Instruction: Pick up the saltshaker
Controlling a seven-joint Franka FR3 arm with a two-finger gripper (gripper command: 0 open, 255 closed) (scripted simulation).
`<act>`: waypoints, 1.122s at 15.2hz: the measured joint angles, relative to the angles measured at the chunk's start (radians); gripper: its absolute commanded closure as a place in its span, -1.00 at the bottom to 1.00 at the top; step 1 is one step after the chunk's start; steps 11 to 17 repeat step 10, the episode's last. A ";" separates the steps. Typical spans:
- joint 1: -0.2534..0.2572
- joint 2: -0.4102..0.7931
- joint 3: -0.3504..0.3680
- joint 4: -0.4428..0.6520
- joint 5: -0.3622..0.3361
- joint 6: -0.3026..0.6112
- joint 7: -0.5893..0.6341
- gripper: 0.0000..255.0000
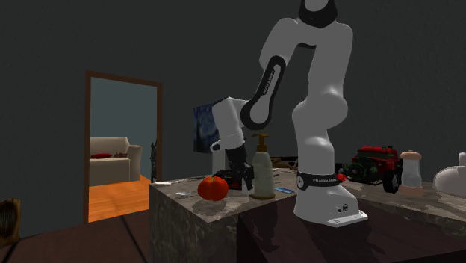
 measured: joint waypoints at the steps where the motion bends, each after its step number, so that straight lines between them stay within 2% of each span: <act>1: 0.000 -0.024 0.002 -0.002 0.005 -0.022 -0.006 1.00; 10: 0.009 -0.208 0.024 0.013 0.060 -0.218 -0.060 1.00; 17: 0.009 -0.208 0.024 0.013 0.060 -0.218 -0.060 1.00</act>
